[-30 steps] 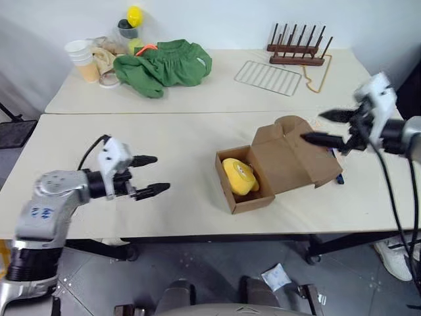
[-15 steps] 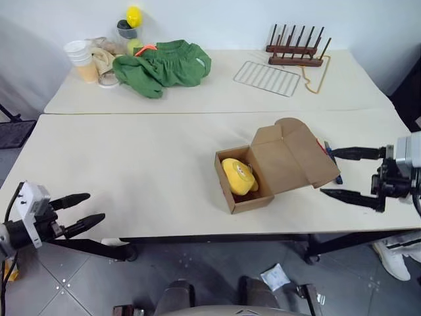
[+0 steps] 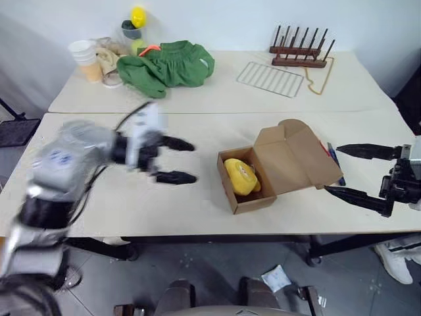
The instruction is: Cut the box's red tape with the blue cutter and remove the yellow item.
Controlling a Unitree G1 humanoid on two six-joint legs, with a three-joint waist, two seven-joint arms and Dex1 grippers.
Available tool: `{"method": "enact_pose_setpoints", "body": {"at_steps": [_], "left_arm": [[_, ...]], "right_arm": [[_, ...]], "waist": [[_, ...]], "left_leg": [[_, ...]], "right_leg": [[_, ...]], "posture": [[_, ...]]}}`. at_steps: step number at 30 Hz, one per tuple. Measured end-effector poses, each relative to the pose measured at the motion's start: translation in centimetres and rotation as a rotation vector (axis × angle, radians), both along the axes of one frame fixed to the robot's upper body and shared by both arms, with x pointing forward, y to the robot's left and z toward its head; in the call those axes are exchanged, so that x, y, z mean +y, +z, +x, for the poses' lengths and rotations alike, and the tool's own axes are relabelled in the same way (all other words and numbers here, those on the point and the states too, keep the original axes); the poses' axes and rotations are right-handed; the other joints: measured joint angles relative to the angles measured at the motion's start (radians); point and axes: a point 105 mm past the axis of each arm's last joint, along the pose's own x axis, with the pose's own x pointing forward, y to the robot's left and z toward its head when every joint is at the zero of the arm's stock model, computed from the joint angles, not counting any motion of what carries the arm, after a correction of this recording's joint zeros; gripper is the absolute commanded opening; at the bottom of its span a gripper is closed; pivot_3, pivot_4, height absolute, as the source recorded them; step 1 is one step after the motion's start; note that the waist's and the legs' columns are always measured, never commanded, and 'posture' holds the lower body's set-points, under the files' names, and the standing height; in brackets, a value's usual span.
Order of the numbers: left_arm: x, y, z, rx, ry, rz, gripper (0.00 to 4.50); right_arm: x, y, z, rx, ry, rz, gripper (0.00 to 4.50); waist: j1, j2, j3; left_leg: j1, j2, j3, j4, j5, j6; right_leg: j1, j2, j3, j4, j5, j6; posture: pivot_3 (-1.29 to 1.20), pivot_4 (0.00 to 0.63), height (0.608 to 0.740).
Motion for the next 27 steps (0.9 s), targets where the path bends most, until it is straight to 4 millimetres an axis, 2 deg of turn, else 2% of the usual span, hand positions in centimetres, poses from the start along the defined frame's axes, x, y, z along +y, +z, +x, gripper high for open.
{"method": "enact_pose_setpoints", "body": {"at_steps": [3, 6, 9, 14, 18, 27], "left_arm": [[-3.6, -0.7, 0.9, 0.02, -0.038, 0.042, 4.49], [-6.8, -0.8, 2.3, -0.08, -0.057, 0.117, 4.49], [-7.9, -2.0, 2.9, -0.121, -0.064, 0.181, 4.49], [-8.0, -3.4, 2.7, -0.099, -0.106, 0.25, 4.49], [-7.6, -4.3, 2.6, -0.099, -0.144, 0.31, 3.64], [-8.5, -5.3, 3.4, -0.132, -0.177, 0.34, 1.01]], "right_arm": [[0.1, 0.0, 0.2, 0.002, -0.015, 0.005, 4.5], [0.8, -0.1, 0.0, 0.015, -0.018, 0.021, 4.5], [1.6, -0.2, -0.3, 0.028, -0.013, 0.043, 4.5], [2.0, -0.9, -0.8, 0.076, -0.023, 0.058, 4.5], [1.9, -0.7, -1.0, 0.074, -0.034, 0.071, 4.5], [1.8, -0.3, -0.9, 0.056, -0.045, 0.082, 4.5]], "waist": [[-0.01, -0.002, 0.001], [-0.005, -0.002, 0.001], [-0.007, -0.002, 0.001], [-0.004, -0.002, 0.002], [0.003, -0.003, 0.002], [0.017, -0.003, 0.002]], "left_leg": [[-0.001, 0.0, 0.001, -0.001, 0.0, 0.0], [-0.001, 0.001, 0.001, 0.0, 0.0, 0.0], [-0.001, 0.001, 0.001, -0.001, 0.0, 0.0], [-0.002, 0.001, 0.001, 0.0, 0.0, 0.001], [-0.002, 0.001, 0.001, 0.001, 0.0, 0.001], [-0.001, 0.001, 0.001, 0.003, -0.001, 0.001]], "right_leg": [[-0.002, 0.0, 0.0, -0.001, 0.0, 0.0], [-0.002, 0.0, 0.0, -0.002, 0.0, 0.0], [-0.002, 0.0, 0.0, -0.002, 0.0, 0.0], [-0.002, 0.0, 0.0, -0.002, 0.0, 0.0], [-0.002, 0.0, 0.0, -0.002, 0.0, 0.0], [-0.001, 0.0, 0.0, -0.001, 0.0, 0.0]], "posture": [[0.0, 0.15, 0.74], [0.0, 0.15, 0.74], [0.0, 0.15, 0.74], [0.0, 0.15, 0.74], [0.0, 0.15, 0.74], [0.0, 0.15, 0.74]]}}
